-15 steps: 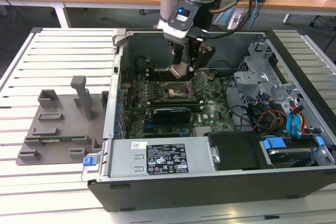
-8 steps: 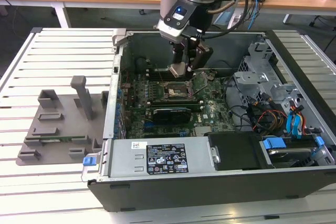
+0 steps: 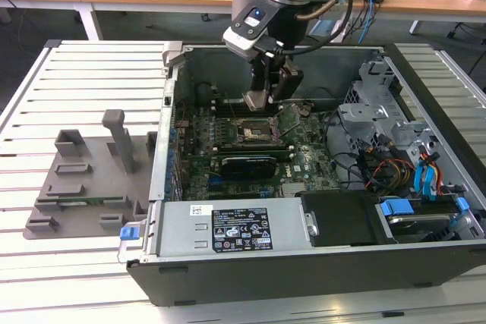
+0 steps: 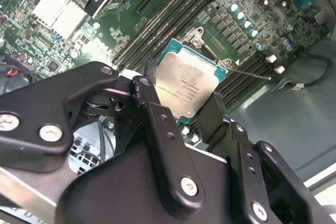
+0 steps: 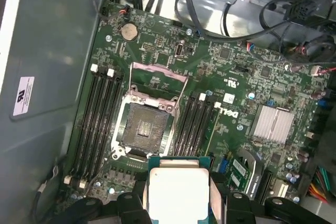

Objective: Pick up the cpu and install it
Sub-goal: 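Place the cpu into insertion slot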

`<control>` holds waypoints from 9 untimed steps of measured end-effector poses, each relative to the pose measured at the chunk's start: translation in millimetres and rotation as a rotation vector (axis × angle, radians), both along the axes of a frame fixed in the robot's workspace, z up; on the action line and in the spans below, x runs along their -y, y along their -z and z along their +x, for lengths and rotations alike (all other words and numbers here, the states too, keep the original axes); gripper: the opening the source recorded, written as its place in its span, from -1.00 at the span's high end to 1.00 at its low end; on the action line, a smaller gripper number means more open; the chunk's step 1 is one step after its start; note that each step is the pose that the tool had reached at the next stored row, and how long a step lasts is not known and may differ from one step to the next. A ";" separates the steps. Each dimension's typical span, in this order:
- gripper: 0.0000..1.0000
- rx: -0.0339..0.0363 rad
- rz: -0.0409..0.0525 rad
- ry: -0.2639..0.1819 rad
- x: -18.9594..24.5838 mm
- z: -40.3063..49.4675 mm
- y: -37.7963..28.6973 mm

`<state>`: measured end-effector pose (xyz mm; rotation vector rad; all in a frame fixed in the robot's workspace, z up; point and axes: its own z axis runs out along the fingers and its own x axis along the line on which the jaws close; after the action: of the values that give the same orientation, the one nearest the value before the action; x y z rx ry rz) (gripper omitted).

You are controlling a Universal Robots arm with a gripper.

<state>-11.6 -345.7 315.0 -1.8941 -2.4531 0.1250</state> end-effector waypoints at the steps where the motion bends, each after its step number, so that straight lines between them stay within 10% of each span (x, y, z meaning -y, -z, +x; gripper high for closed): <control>1: -0.10 0.0000 -0.0003 0.021 0.0 0.0 0.1; 9: -0.10 0.0000 -0.0037 0.153 0.0 0.0 0.2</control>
<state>-11.6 -345.7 314.8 -2.0733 -2.2986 0.1243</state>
